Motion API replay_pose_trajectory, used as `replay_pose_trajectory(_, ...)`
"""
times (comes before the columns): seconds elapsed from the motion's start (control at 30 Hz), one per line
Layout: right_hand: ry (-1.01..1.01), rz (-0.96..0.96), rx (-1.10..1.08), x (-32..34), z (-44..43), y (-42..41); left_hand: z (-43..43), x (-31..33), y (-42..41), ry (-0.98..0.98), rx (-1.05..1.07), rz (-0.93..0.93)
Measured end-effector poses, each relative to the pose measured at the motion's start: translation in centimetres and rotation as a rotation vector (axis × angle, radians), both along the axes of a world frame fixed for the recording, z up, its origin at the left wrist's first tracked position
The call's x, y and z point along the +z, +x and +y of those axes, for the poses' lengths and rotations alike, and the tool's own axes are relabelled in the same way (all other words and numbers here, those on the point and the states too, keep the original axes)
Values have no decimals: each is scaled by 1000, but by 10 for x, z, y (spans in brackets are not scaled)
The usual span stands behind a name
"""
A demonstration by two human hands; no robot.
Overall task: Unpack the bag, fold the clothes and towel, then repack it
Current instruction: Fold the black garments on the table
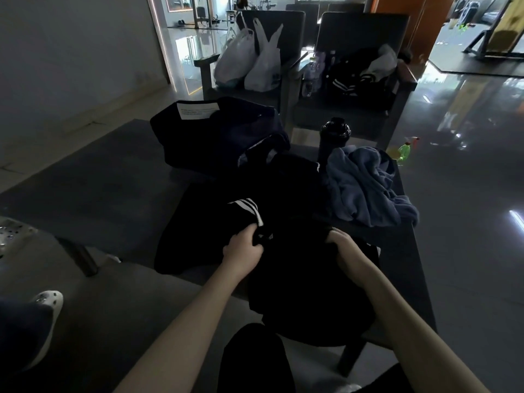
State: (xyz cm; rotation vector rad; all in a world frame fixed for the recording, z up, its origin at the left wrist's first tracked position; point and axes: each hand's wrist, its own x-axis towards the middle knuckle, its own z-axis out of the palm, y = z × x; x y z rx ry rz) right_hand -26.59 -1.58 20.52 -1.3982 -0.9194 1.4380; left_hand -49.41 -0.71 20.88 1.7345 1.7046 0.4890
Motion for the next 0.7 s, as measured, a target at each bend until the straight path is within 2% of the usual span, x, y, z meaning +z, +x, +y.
replay_pose_trajectory(0.03, -4, 29, 48, 0, 1, -2, -1, 3, 9, 46, -42, 47)
replay_pose_trajectory(0.1, 1, -64, 121, 0, 2, -8, -5, 12, 27, 136, -157, 59)
replay_pose_trajectory(0.2, 29, -351, 54, -1, 5, -30, -9, 18, 41, 65, -306, -194)
replay_pose_trajectory(0.3, 105, -715, 77, -13, 10, -34, -3, 11, 28, 103, -189, -235)
replay_pose_trajectory(0.4, 78, -936, 137, -21, 7, -16, 8, -4, -2, 207, 48, -185)
replay_pose_trajectory(0.5, 41, -1116, 150, -23, 4, 10, 23, -23, -31, 48, 18, 46)
replay_pose_trajectory(0.57, 33, -1171, 139, -20, 4, 24, 33, -35, -44, -89, -77, 364)
replay_pose_trajectory(0.63, 58, -1202, 122, -18, 4, 32, 43, -40, -53, -102, -111, 583)
replay_pose_trajectory(0.7, 99, -1220, 128, -15, 6, 32, 55, -40, -64, -77, -102, 665)
